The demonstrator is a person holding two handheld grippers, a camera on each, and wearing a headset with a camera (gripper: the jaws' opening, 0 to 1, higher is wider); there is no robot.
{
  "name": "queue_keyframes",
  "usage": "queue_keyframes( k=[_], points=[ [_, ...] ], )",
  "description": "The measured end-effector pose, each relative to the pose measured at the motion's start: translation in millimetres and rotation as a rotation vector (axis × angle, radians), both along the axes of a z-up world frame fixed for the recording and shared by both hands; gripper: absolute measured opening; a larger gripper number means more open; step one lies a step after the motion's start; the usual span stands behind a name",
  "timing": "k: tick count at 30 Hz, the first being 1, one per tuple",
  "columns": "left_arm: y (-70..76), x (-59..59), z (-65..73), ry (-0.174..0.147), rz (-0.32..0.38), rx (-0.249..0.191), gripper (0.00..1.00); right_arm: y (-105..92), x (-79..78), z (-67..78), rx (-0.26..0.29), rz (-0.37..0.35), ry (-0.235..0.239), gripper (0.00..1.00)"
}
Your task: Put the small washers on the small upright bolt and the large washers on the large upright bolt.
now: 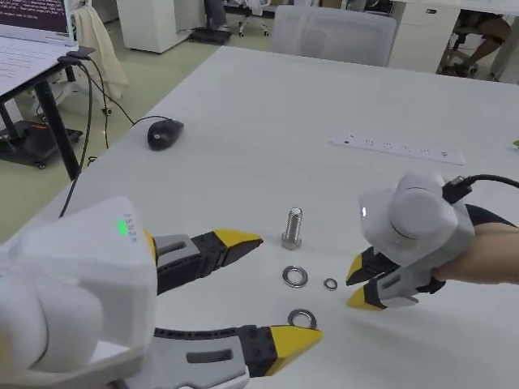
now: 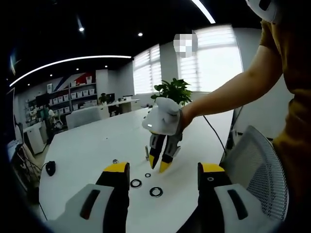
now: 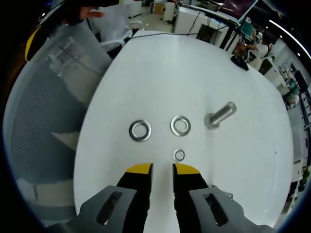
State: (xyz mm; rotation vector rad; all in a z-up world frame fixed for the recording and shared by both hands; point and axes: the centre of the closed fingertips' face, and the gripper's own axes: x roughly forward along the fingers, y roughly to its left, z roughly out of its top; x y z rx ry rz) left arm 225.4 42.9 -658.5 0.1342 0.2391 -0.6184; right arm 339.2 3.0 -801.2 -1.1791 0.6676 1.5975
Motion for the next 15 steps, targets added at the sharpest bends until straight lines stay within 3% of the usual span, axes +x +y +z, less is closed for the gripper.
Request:
queue_keyframes(
  k=[7,15],
  points=[
    [4.5,6.5,6.7,-0.018,0.021,-0.017,0.55,13.4,18.0,-9.4,-0.038,0.032,-0.003,0.18],
    [4.4,13.6,-0.7,0.007,0.018,-0.021,0.55,16.3,22.5,-20.1,-0.060,0.036,0.034,0.19]
  ],
)
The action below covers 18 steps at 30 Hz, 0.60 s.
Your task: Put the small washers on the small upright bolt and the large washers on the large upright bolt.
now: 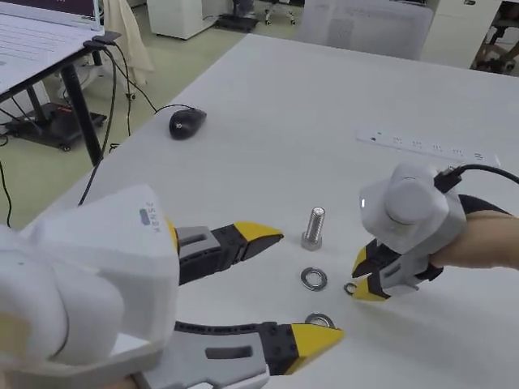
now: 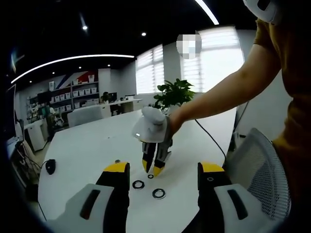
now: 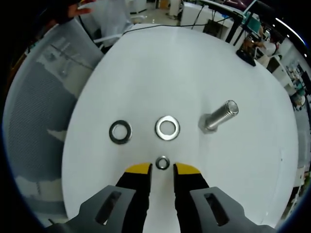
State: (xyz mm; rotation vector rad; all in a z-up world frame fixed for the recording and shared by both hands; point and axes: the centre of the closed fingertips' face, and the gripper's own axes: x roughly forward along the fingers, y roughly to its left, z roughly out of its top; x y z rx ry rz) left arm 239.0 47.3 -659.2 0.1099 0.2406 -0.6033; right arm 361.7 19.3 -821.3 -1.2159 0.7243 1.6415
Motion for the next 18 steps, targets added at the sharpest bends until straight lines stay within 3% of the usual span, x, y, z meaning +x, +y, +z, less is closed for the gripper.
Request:
queue_keyframes(
  k=[5,6,18],
  points=[
    [-0.9,6.0,-0.3,0.001,-0.004,-0.001,0.55,-1.6,-1.5,-8.0,-0.020,0.002,0.020,0.20],
    [-0.7,6.6,0.2,-0.001,-0.004,-0.003,0.55,0.0,-4.3,-6.0,-0.007,-0.004,0.045,0.19],
    [1.8,10.0,-1.6,0.001,0.005,-0.006,0.55,-1.0,-1.4,-4.8,-0.011,0.020,0.042,0.17]
  ],
)
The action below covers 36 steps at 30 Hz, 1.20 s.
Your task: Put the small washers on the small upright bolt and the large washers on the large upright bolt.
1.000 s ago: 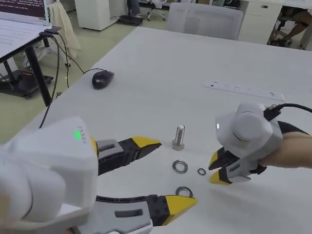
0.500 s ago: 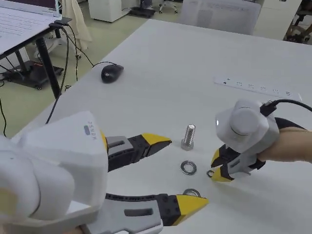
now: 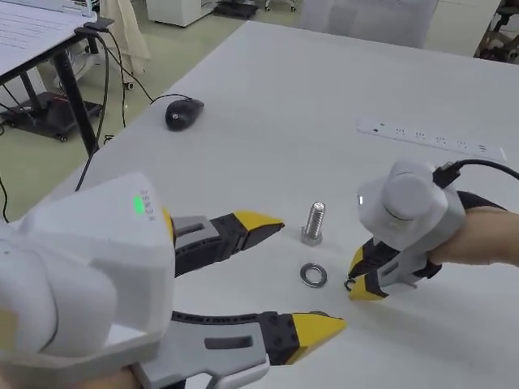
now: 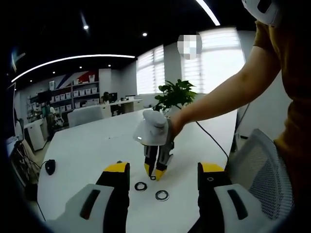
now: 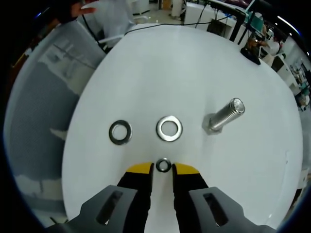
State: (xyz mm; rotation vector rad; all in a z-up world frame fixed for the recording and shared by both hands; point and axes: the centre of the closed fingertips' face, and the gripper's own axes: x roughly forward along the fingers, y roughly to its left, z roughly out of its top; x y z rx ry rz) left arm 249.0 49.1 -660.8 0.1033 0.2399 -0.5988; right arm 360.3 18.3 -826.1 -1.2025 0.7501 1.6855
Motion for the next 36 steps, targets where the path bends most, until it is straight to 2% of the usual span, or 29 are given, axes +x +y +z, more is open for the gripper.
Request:
queue_keyframes(
  k=[5,11,14,18,20,22,27,30,36],
  points=[
    [-0.5,-0.6,-0.8,0.000,0.001,0.000,0.55,-1.0,-0.5,-1.1,-0.017,0.024,-0.025,0.14],
    [-0.8,-1.6,0.3,-0.001,-0.002,0.004,0.55,-1.9,2.9,-1.2,-0.019,-0.012,-0.040,0.12],
    [-1.0,-2.1,-0.2,0.002,-0.007,0.012,0.55,-6.2,0.3,7.3,-0.003,-0.047,-0.010,0.12],
    [-4.7,-1.0,-0.6,0.005,-0.019,0.023,0.55,-21.9,5.6,17.6,-0.002,-0.064,-0.042,0.12],
    [-7.6,-1.5,2.2,-0.004,-0.032,0.030,0.55,-33.0,7.7,21.1,0.001,-0.096,-0.035,0.12],
    [-9.1,-1.4,3.8,-0.009,-0.038,0.021,0.55,-42.8,11.1,23.5,-0.001,-0.109,-0.047,0.12],
    [-15.8,-1.6,-0.1,0.004,-0.060,0.039,0.55,-66.1,22.7,38.3,0.013,-0.175,-0.074,0.12],
    [-20.6,-2.1,1.0,-0.004,-0.071,0.040,0.55,-70.3,29.4,48.3,0.027,-0.203,-0.092,0.12],
    [-22.4,-4.7,-3.8,0.013,-0.084,0.057,0.55,-67.6,45.4,69.1,0.048,-0.218,-0.133,0.12]
  ],
)
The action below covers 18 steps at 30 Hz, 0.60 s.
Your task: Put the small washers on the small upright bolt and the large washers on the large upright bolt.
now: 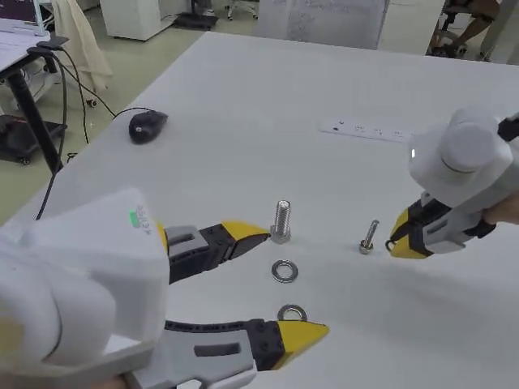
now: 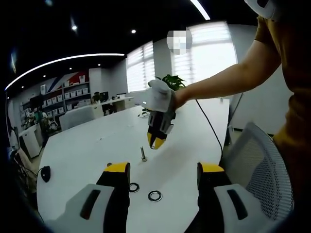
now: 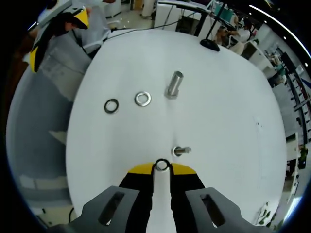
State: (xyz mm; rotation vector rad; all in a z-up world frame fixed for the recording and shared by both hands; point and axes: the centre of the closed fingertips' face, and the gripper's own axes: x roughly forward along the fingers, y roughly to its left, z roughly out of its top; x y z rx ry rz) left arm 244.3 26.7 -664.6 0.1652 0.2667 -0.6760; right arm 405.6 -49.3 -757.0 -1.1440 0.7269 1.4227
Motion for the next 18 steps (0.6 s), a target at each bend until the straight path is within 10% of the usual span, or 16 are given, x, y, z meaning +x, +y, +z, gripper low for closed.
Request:
queue_keyframes(
  k=[18],
  points=[
    [13.7,2.6,0.3,0.008,0.034,-0.006,0.55,23.7,26.9,-2.5,-0.039,0.022,-0.015,0.12]
  ],
)
